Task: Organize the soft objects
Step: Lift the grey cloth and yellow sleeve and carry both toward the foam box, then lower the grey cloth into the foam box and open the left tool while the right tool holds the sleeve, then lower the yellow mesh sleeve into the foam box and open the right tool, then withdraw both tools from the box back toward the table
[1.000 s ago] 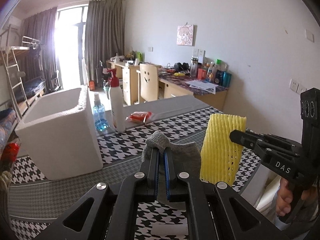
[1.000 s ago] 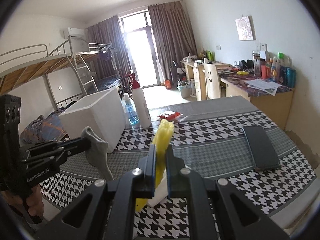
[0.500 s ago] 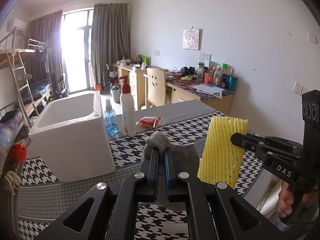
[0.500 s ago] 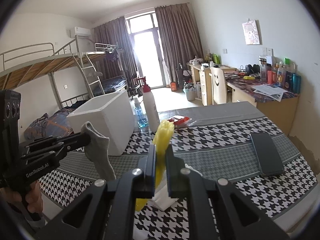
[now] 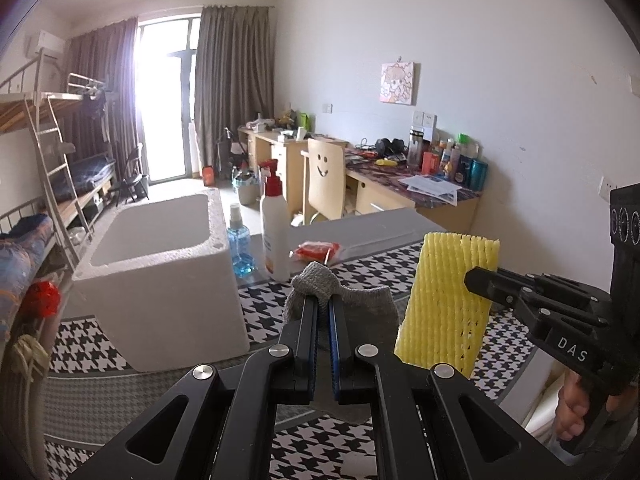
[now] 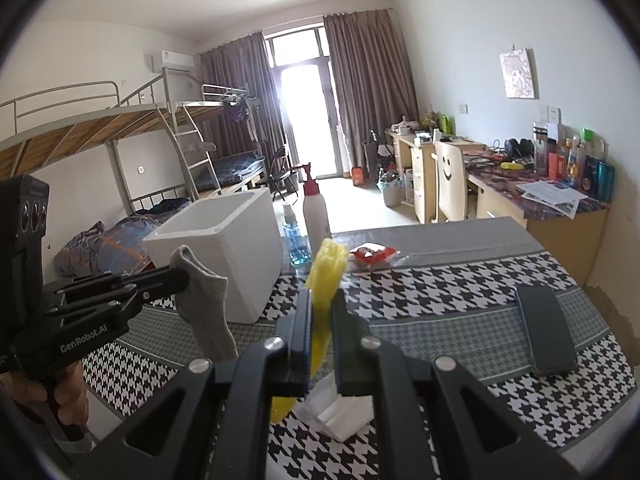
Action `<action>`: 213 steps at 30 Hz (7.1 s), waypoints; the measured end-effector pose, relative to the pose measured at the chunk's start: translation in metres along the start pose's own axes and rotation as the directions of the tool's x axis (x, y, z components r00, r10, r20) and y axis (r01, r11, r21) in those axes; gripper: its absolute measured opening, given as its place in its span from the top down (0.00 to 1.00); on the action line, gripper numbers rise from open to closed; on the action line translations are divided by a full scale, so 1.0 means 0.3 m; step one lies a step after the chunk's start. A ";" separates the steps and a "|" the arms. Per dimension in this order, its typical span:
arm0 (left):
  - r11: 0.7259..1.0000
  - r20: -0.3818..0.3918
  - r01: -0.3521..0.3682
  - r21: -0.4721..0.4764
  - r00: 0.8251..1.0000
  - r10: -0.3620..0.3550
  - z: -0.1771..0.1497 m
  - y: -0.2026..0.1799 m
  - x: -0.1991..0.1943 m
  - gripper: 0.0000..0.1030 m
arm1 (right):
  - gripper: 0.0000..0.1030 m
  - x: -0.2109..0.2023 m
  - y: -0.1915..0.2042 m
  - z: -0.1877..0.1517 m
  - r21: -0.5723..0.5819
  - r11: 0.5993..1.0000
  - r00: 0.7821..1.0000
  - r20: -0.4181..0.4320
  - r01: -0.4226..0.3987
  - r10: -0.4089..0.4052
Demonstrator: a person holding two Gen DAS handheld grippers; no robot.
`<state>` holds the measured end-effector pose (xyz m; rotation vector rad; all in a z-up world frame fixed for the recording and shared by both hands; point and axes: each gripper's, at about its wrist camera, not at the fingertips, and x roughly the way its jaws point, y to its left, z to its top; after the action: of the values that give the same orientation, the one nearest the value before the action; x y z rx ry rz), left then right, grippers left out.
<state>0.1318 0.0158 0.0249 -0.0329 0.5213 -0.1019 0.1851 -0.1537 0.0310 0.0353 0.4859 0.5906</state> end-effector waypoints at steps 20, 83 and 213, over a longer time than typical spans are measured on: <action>1.000 0.036 -0.016 -0.006 0.999 0.016 0.128 0.072 -0.003 0.95 | 0.89 0.028 0.054 0.086 -0.056 0.998 0.999 0.017 -0.028 0.029; 0.943 0.075 -0.309 -0.122 0.945 0.319 0.414 0.414 0.080 0.95 | 0.89 0.224 0.232 0.393 -0.174 0.978 0.992 0.037 -0.112 0.120; 0.906 -0.035 -0.358 -0.225 0.932 0.360 0.049 0.551 -0.059 0.01 | 0.08 0.409 0.384 0.340 -0.220 0.961 0.984 -0.094 -0.171 0.154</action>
<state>0.1385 0.1823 0.0371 -0.1607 0.5223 0.3208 0.2588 0.0197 0.0881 -0.1670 0.4894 0.8083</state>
